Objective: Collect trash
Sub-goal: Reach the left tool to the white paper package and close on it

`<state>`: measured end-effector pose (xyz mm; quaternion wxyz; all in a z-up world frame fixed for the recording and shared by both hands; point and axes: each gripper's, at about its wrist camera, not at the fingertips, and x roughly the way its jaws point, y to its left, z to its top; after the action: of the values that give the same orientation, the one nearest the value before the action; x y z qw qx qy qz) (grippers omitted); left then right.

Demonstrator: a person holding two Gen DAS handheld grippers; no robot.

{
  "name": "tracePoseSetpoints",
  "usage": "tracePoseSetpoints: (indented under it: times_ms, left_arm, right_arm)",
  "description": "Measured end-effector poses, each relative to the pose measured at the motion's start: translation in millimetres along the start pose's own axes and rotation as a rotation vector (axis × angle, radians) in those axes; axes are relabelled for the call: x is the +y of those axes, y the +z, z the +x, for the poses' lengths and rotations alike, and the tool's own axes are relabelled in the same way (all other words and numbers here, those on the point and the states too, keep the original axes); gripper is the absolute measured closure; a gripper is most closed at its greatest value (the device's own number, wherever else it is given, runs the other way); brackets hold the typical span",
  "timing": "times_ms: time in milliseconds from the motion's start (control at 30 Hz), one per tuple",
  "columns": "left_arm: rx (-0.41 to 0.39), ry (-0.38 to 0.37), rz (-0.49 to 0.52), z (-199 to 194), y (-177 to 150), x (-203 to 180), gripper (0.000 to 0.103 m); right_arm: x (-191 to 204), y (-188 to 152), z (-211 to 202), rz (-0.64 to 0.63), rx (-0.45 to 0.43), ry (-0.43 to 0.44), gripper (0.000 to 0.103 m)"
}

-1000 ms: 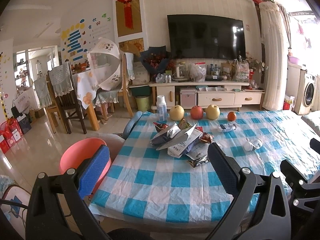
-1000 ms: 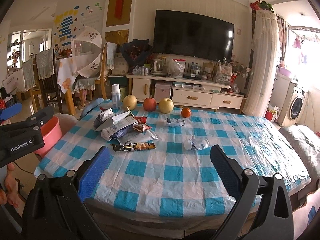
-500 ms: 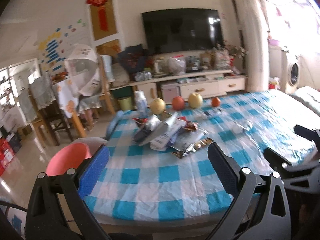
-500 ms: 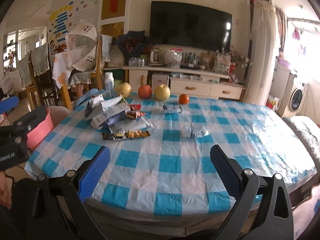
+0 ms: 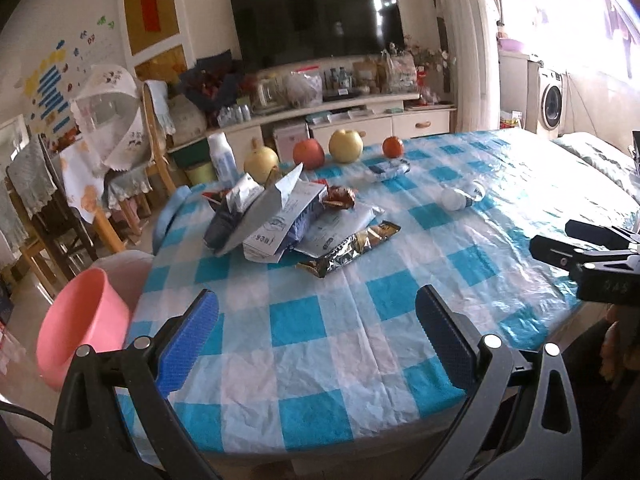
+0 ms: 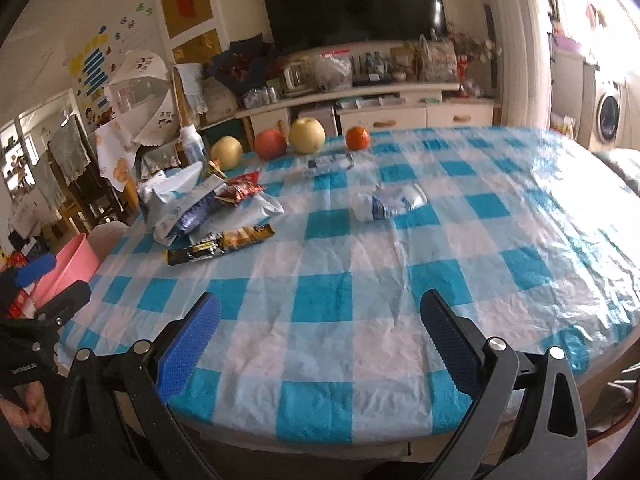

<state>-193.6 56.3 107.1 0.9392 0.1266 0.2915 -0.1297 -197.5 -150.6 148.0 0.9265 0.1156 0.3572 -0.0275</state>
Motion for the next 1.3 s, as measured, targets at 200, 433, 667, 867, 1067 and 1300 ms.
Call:
tracePoseSetpoints:
  times_ms: [200, 433, 667, 867, 1067, 1300]
  left_arm:
    - [0.021, 0.031, -0.064, 26.5, 10.4, 23.8, 0.004]
    - [0.003, 0.051, -0.158, 58.5, 33.5, 48.9, 0.004]
    - [-0.005, 0.005, -0.359, 89.5, 41.6, 98.0, 0.004]
    - [0.045, -0.06, -0.677, 122.2, 44.4, 153.4, 0.005]
    - [0.233, -0.073, -0.877, 164.7, 60.5, 170.6, 0.008]
    - [0.37, 0.004, -0.947, 199.7, 78.1, 173.1, 0.008]
  right_arm:
    - [-12.9, 7.9, 30.6, 0.029, 0.076, 0.007, 0.004]
    - [-23.5, 24.9, 60.8, 0.069, 0.11, 0.045, 0.004]
    - [-34.0, 40.8, 86.8, 0.106, 0.139, 0.092, 0.004]
    - [-19.8, 48.9, 98.7, 0.05, 0.137, 0.1, 0.004]
    - [-35.2, 59.9, 112.2, 0.087, 0.137, 0.064, 0.004]
    - [-84.8, 62.9, 127.5, 0.259, 0.183, 0.047, 0.004]
